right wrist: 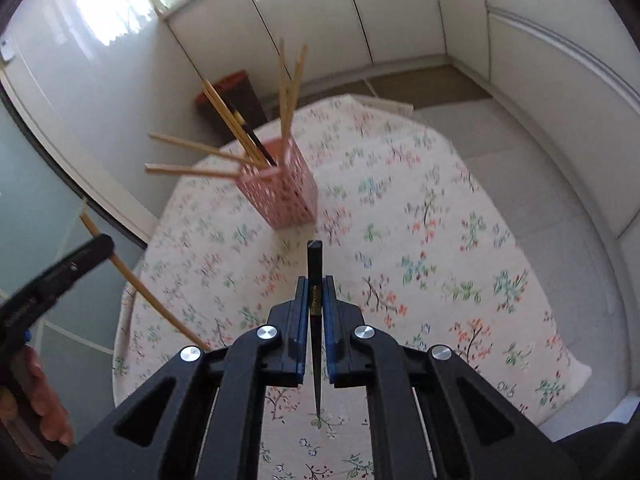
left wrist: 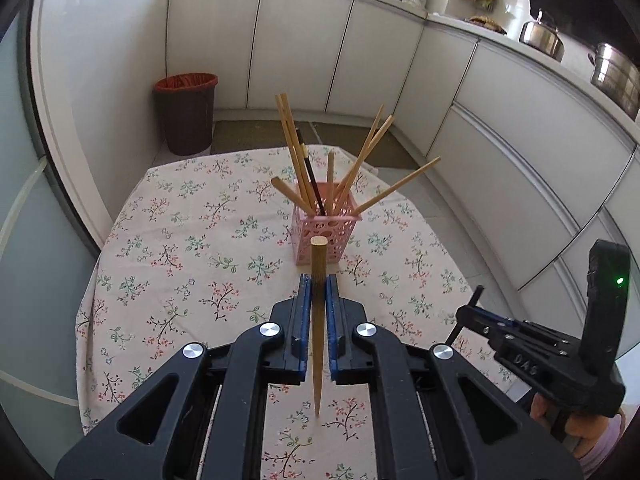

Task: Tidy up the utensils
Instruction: 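Carry both chopsticks upright over the pink cup with both grippers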

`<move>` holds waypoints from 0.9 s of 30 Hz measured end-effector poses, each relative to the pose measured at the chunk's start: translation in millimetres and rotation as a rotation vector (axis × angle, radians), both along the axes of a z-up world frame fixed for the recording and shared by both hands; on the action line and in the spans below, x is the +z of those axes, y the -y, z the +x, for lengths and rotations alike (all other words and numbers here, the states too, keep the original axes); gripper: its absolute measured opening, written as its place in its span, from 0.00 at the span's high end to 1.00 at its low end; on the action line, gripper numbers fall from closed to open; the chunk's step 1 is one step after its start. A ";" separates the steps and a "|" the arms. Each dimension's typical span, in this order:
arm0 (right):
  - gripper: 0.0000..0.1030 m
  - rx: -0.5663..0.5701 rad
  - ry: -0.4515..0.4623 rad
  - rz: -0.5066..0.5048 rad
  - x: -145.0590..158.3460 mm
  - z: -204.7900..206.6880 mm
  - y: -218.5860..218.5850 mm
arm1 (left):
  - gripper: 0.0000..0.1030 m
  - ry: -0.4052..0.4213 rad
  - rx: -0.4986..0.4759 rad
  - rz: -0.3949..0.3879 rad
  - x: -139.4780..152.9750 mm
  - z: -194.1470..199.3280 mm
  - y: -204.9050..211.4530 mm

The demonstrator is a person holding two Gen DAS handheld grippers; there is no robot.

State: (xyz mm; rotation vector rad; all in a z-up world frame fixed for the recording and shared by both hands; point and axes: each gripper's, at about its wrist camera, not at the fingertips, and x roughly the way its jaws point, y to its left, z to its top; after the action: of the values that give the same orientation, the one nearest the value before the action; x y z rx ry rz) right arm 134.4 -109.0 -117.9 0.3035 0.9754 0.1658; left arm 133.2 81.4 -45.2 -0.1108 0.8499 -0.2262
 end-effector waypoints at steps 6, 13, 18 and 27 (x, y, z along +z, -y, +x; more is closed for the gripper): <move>0.93 0.018 0.225 0.019 85.7 -2.6 18.5 | 0.94 0.178 0.031 -0.059 54.9 -15.7 7.3; 0.93 0.054 0.395 0.021 172.5 14.4 27.1 | 0.94 0.309 0.011 -0.075 128.6 -0.7 19.5; 0.93 0.065 0.472 0.026 205.1 35.8 28.4 | 0.94 0.363 0.032 -0.053 158.0 24.0 28.8; 0.93 0.062 0.509 0.038 200.8 85.5 18.3 | 0.94 0.407 0.088 -0.006 158.7 87.4 40.7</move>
State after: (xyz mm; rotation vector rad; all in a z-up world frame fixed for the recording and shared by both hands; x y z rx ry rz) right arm 219.9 -127.2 82.9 0.2491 0.4772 0.3018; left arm 220.6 40.7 113.5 -0.1029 0.4385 -0.1607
